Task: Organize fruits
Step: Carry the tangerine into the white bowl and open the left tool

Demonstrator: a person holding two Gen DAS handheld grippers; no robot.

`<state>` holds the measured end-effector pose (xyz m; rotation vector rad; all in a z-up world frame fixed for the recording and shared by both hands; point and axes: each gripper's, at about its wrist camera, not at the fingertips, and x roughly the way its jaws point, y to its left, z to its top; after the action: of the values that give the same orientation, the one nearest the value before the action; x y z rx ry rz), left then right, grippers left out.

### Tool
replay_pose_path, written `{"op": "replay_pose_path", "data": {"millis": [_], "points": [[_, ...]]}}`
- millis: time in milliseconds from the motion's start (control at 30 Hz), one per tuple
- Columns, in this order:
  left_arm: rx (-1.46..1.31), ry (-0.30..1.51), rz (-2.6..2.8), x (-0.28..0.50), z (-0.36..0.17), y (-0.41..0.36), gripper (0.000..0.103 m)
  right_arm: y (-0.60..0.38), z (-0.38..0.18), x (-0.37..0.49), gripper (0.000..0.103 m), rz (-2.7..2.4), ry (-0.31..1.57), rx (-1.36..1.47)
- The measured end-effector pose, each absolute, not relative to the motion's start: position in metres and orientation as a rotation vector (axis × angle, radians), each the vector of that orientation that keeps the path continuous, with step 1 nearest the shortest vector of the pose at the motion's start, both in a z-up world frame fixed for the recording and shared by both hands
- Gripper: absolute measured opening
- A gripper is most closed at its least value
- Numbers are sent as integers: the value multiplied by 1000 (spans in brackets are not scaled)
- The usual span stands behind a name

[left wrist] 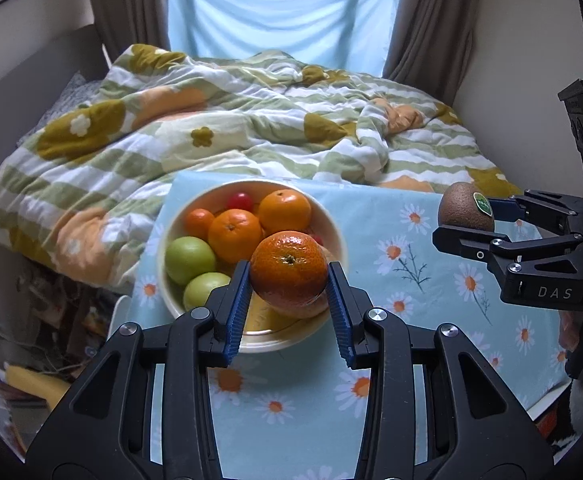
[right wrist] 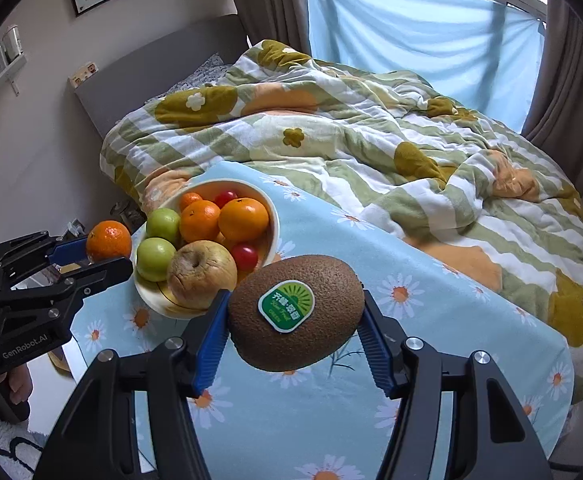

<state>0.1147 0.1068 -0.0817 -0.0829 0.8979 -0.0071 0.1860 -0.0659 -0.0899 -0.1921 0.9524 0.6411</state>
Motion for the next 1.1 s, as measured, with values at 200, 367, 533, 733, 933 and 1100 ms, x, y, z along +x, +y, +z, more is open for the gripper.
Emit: {"op": "replay_pose_path", "data": {"millis": [200,367,533,733,933,1100], "points": [[-49,921,-53,130,-98,144,43,-33,-96,183,57,597,953,-149],[-27,951,-103,146,-117,165,43,-12,-100,184,57,552,948,-118],[5,980,-161,164,-138,174,43,0,-106,185,57,495,949,-91],[46,1009,-236,180,-153,172,43,2,-112,183,57,433,962,-54],[70,1015,-231,186,-152,172,44,1,-112,186,57,401,974,-40],[38,1017,-229,184,-146,177,103,2,-109,192,57,399,976,-47]]}}
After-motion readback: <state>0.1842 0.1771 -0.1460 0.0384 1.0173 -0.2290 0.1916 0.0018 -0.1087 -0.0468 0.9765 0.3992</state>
